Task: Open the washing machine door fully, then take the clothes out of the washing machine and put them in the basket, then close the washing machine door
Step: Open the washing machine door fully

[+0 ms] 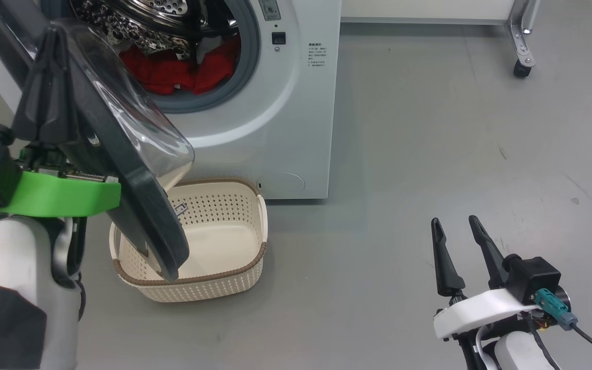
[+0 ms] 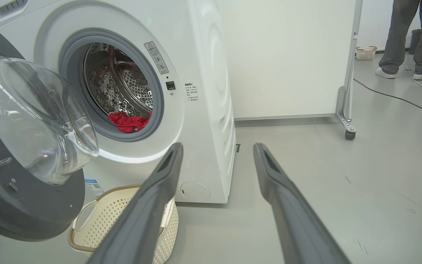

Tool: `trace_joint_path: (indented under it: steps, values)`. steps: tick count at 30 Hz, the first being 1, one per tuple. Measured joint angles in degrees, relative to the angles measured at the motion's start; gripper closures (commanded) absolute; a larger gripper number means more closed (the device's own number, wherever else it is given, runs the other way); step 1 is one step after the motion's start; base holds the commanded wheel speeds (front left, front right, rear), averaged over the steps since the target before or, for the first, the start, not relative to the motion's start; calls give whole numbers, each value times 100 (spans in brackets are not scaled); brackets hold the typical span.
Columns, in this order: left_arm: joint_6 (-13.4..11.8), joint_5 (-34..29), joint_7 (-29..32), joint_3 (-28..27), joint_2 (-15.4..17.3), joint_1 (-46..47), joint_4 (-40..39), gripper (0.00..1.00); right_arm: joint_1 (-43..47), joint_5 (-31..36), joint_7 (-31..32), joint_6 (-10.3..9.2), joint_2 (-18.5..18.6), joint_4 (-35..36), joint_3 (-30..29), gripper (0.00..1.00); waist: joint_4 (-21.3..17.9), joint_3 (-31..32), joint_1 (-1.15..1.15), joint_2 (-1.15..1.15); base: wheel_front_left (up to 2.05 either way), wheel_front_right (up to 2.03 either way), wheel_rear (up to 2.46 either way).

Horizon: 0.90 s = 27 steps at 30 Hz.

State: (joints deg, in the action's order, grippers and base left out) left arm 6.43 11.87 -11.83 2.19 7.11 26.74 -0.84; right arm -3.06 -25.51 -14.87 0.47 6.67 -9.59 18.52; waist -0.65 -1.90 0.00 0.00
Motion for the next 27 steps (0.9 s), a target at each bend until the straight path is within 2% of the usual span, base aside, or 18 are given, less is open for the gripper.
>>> trace_joint_path:
  steps: [7, 16, 27]
  values:
    - [45, 26, 302, 538, -76, 30, 73, 100, 1, 5, 0, 48, -32, -8, -24, 0, -26, -39, 0, 0, 0, 0, 0]
    - [48, 323, 693, 1113, -265, -211, 548, 100, 1, 65, 0, 100, -88, -32, -53, 0, -65, -114, 0, 0, 0, 0, 0]
    - [51, 606, 1058, 1385, -293, -691, 1183, 100, 0, 105, 0, 149, -127, -74, -133, 0, -104, -196, 0, 0, 0, 0, 0]
